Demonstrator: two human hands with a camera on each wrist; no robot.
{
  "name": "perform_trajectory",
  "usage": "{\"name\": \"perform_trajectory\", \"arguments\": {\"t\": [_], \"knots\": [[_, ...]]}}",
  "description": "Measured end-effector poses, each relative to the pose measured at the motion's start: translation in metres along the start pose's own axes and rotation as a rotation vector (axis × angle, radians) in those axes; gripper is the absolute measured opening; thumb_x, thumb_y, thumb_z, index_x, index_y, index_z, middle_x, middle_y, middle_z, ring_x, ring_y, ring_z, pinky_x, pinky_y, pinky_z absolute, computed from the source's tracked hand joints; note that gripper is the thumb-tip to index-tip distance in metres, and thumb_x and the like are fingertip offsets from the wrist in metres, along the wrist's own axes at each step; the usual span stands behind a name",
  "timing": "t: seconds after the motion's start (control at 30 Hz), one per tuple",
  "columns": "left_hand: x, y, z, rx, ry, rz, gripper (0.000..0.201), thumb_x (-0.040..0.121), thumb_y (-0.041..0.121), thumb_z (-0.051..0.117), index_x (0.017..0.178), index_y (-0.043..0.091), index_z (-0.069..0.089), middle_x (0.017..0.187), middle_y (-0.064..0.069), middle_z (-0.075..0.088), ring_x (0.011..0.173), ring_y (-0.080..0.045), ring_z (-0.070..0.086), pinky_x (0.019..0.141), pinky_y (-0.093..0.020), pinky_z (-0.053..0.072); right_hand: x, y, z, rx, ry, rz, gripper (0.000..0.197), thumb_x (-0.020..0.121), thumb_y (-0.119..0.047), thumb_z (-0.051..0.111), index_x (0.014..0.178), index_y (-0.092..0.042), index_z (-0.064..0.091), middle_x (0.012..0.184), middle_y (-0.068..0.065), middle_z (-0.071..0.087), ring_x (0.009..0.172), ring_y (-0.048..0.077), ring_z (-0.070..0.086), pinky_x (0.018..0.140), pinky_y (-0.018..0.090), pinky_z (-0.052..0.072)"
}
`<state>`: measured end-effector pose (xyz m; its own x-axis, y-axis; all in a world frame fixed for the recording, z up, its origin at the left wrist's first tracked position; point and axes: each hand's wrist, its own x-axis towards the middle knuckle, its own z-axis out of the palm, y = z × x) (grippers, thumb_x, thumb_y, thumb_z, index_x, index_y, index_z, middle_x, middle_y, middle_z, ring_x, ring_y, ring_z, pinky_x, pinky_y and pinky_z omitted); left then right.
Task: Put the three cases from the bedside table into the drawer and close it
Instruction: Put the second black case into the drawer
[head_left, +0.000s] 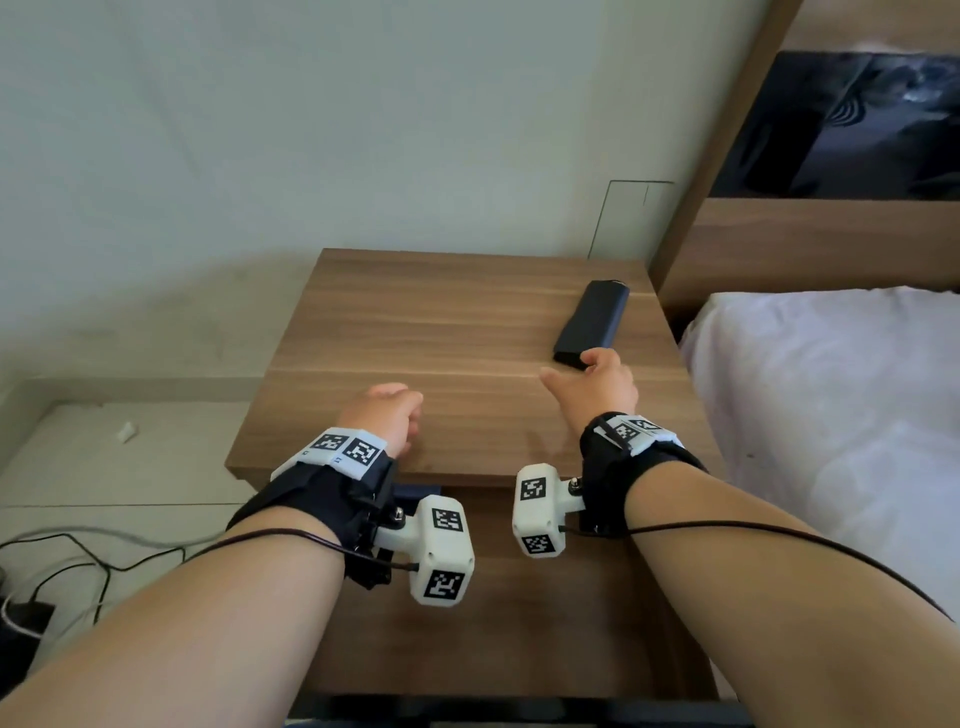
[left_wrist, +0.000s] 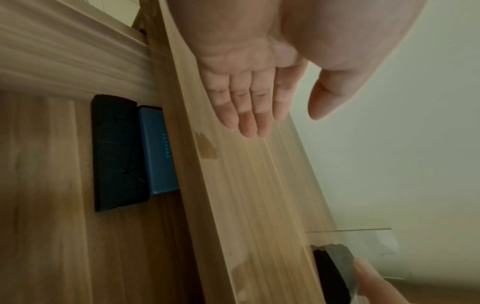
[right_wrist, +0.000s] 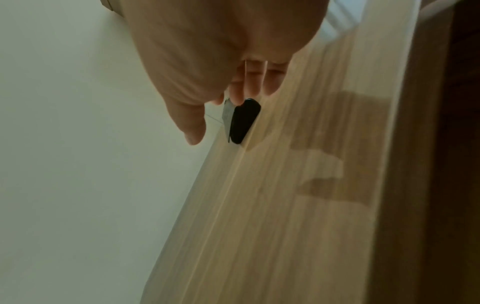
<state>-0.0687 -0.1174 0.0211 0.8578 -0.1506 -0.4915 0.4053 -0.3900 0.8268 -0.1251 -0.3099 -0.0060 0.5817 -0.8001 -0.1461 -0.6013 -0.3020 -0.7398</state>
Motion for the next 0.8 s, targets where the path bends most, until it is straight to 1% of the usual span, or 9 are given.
{"name": "perform_trajectory", "arguments": {"t": [0.07, 0.13, 0.2, 0.23, 0.33, 0.4, 0.57, 0.73, 0.8], "knots": [[0.008, -0.002, 0.003, 0.034, -0.005, -0.009, 0.022, 0.090, 0.016, 0.047, 0.069, 0.023, 0.052, 0.074, 0.000, 0.056, 0.087, -0.024, 0.056, 0.090, -0.040, 0.050, 0.012, 0.000, 0.000, -0.035, 0.043, 0.029, 0.070, 0.072, -0.045, 0.068, 0.132, -0.019, 0.045, 0.134, 0.007, 0.049, 0.126, 0.028, 0.042, 0.103, 0.038, 0.037], [0.012, -0.008, 0.008, 0.048, -0.028, -0.030, 0.009, 0.090, 0.020, 0.050, 0.092, 0.024, 0.057, 0.078, 0.002, 0.059, 0.087, -0.020, 0.058, 0.092, -0.038, 0.050, 0.024, -0.002, 0.002, -0.050, 0.062, 0.073, 0.075, 0.073, -0.044, 0.069, 0.137, -0.019, 0.038, 0.139, 0.007, 0.042, 0.130, 0.029, 0.036, 0.102, 0.038, 0.036], [0.021, -0.017, 0.012, 0.088, -0.047, -0.060, 0.029, 0.087, 0.025, 0.055, 0.115, 0.023, 0.059, 0.080, 0.003, 0.062, 0.081, -0.016, 0.059, 0.089, -0.035, 0.051, 0.035, -0.005, 0.008, -0.061, 0.064, 0.111, 0.081, 0.073, -0.044, 0.071, 0.140, -0.019, 0.033, 0.141, 0.008, 0.037, 0.130, 0.029, 0.033, 0.101, 0.039, 0.036], [0.025, -0.019, 0.013, 0.116, -0.055, -0.076, 0.036, 0.085, 0.026, 0.056, 0.121, 0.021, 0.058, 0.079, 0.004, 0.063, 0.075, -0.014, 0.059, 0.084, -0.034, 0.052, 0.041, -0.006, 0.012, -0.075, 0.058, 0.129, 0.085, 0.072, -0.045, 0.071, 0.141, -0.018, 0.030, 0.142, 0.008, 0.036, 0.130, 0.030, 0.032, 0.101, 0.040, 0.036], [0.032, -0.018, 0.013, 0.129, -0.067, -0.087, 0.036, 0.088, 0.022, 0.054, 0.124, 0.017, 0.055, 0.073, 0.005, 0.057, 0.063, -0.009, 0.051, 0.059, -0.022, 0.045, 0.055, -0.010, 0.021, -0.150, 0.060, 0.176, 0.094, 0.069, -0.048, 0.072, 0.143, -0.015, 0.025, 0.142, 0.011, 0.035, 0.130, 0.031, 0.033, 0.102, 0.042, 0.036], [0.036, -0.012, 0.013, 0.093, -0.079, -0.106, 0.036, 0.091, 0.017, 0.050, 0.127, 0.012, 0.052, 0.070, 0.002, 0.052, 0.058, -0.009, 0.045, 0.051, -0.018, 0.038, 0.063, -0.011, 0.027, -0.192, 0.073, 0.199, 0.095, 0.067, -0.050, 0.073, 0.141, -0.013, 0.026, 0.140, 0.012, 0.037, 0.129, 0.031, 0.035, 0.103, 0.044, 0.034], [0.043, -0.011, 0.012, 0.052, -0.081, -0.129, 0.037, 0.093, 0.011, 0.045, 0.130, 0.006, 0.050, 0.069, -0.002, 0.049, 0.057, -0.011, 0.043, 0.054, -0.021, 0.037, 0.070, -0.011, 0.033, -0.272, 0.124, 0.200, 0.089, 0.067, -0.048, 0.072, 0.136, -0.011, 0.031, 0.136, 0.012, 0.041, 0.125, 0.032, 0.038, 0.101, 0.046, 0.035], [0.047, -0.015, 0.010, 0.016, -0.060, -0.138, 0.036, 0.093, 0.010, 0.045, 0.127, 0.005, 0.052, 0.070, -0.003, 0.052, 0.058, -0.012, 0.046, 0.056, -0.022, 0.040, 0.060, -0.012, 0.034, -0.288, 0.122, 0.202, 0.074, 0.069, -0.035, 0.067, 0.131, -0.010, 0.035, 0.133, 0.012, 0.042, 0.123, 0.032, 0.039, 0.099, 0.045, 0.036], [0.044, -0.014, 0.009, 0.020, -0.071, -0.124, 0.036, 0.093, 0.011, 0.047, 0.128, 0.004, 0.051, 0.070, -0.002, 0.052, 0.059, -0.010, 0.046, 0.053, -0.020, 0.041, 0.052, -0.012, 0.034, -0.270, 0.095, 0.203, 0.072, 0.068, -0.031, 0.064, 0.131, -0.010, 0.035, 0.134, 0.012, 0.042, 0.124, 0.032, 0.038, 0.100, 0.044, 0.036]]}}
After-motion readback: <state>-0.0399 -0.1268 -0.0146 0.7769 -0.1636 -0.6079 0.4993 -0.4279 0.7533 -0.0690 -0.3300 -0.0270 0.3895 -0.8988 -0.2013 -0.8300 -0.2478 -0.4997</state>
